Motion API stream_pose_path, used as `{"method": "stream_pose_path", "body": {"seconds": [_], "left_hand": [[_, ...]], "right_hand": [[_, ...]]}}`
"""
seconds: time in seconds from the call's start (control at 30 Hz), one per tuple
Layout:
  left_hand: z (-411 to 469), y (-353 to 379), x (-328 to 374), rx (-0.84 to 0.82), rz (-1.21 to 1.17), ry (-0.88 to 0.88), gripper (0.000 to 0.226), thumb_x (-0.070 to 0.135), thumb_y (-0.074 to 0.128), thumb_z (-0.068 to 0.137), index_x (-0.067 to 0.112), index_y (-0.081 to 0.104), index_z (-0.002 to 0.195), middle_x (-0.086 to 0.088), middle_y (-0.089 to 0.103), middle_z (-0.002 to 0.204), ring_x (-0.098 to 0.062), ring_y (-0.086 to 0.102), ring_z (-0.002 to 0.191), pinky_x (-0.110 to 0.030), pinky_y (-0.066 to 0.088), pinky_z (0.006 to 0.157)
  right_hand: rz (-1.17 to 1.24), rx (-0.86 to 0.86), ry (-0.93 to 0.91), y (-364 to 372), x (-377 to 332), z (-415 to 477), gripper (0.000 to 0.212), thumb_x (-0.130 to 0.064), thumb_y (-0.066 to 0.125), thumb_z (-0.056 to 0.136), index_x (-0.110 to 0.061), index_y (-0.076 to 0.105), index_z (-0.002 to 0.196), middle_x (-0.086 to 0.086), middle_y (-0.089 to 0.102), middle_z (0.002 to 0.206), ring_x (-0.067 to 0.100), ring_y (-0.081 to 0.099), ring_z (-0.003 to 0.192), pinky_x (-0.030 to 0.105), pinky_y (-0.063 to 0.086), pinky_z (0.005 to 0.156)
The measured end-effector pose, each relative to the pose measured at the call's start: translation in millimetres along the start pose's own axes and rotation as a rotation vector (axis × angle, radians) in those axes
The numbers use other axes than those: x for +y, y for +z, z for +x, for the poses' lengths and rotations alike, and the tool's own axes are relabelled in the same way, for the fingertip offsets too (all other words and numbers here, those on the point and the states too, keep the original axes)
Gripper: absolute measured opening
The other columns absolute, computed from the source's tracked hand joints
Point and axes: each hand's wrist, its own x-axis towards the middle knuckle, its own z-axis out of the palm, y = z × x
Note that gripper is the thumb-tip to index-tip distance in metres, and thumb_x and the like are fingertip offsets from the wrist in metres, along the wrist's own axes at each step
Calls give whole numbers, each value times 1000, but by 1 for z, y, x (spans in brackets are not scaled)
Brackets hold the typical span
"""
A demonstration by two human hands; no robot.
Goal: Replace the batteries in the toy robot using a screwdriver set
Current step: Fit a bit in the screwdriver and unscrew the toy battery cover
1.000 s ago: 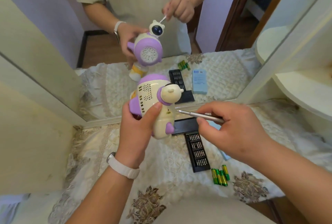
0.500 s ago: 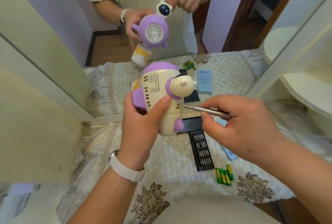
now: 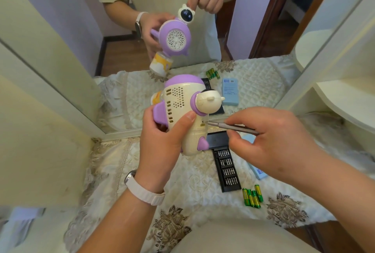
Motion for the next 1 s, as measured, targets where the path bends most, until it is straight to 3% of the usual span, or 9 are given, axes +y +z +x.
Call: {"method": "stream_pose_path", "body": {"seconds": [0.13, 0.27, 0.33, 0.43, 0.53, 0.8, 1.0], "left_hand": [[-2, 0, 1, 10, 47, 19, 67, 54, 80, 58, 28, 56, 115, 8, 72, 104, -13, 71, 93, -41, 60, 72], [-4, 0, 5, 21, 80, 44, 61, 56, 80, 58, 34, 56, 110, 9, 71, 102, -13, 71, 91, -43, 60, 74], [-5, 0, 6, 22, 88, 52, 61, 56, 80, 58, 34, 56, 109, 8, 71, 103, -14, 71, 92, -47, 61, 76], [-5, -1, 7, 24, 86, 49, 63, 55, 81, 58, 33, 56, 111, 7, 71, 105, -14, 71, 94, -50, 61, 78], [-6, -1, 8, 21, 73, 47, 64, 54, 81, 57, 32, 56, 112, 7, 71, 105, -14, 71, 94, -48, 61, 79], [-8, -1, 10, -1, 43, 39, 64, 53, 82, 58, 31, 56, 113, 7, 72, 105, -14, 71, 94, -48, 61, 75], [-8, 0, 13, -21, -13, 40, 61, 48, 83, 60, 29, 57, 111, 10, 73, 100, -12, 72, 90, -30, 58, 65]], "right_hand": [[9, -36, 29, -4, -3, 2, 24, -40, 50, 78, -28, 70, 85, -12, 63, 69, 10, 58, 62, 34, 50, 53], [49, -82, 105, -4, -7, 3, 22, -47, 45, 79, -33, 61, 84, -14, 54, 56, 3, 52, 59, 17, 35, 48], [92, -72, 106, -5, -9, 5, 17, -46, 45, 84, -34, 57, 84, -17, 57, 63, 4, 52, 59, 20, 38, 51], [108, -44, 83, -6, -12, 9, 13, -40, 47, 91, -32, 55, 85, -7, 51, 52, 11, 51, 55, 24, 38, 53], [107, -27, 71, -8, -14, 11, 9, -36, 49, 89, -30, 56, 87, -7, 51, 55, 13, 50, 57, 26, 38, 52], [106, 9, 26, -13, -23, 9, 9, -33, 61, 87, -31, 53, 84, -12, 49, 58, 4, 51, 65, 13, 38, 56], [181, 64, 53, -15, -27, 6, 17, -30, 67, 82, -31, 49, 83, -7, 54, 65, 11, 53, 66, 15, 39, 54]]}}
